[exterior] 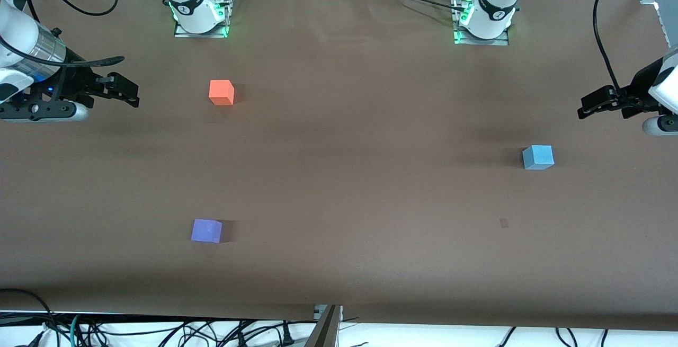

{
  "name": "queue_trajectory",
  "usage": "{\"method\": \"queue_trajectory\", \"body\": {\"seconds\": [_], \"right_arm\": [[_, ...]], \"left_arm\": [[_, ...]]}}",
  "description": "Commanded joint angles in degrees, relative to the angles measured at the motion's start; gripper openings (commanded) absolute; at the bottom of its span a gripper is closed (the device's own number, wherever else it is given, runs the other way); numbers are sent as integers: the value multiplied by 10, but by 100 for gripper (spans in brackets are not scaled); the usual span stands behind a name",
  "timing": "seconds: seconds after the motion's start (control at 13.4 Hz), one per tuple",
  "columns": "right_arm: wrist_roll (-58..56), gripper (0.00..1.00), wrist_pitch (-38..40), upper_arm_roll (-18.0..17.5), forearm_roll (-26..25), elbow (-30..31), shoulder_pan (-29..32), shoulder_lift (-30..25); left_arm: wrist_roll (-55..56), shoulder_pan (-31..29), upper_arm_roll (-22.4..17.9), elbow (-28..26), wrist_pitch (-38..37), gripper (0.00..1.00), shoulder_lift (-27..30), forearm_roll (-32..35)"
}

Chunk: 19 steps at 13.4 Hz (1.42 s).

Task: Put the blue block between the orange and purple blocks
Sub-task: 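Move the left gripper toward the light-blue cube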

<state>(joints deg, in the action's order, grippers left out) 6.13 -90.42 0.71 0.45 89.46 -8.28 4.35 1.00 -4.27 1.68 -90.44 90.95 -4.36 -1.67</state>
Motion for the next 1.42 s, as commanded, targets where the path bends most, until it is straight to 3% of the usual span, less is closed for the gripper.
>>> {"method": "queue_trajectory", "body": {"seconds": [0.0, 1.34], "right_arm": [[5, 100, 6, -5, 10, 6, 6, -2], [4, 100, 2, -4, 10, 6, 6, -3]], "left_arm": [[4, -3, 0, 18, -13, 100, -8, -4], [1, -41, -1, 13, -26, 100, -35, -4]]}}
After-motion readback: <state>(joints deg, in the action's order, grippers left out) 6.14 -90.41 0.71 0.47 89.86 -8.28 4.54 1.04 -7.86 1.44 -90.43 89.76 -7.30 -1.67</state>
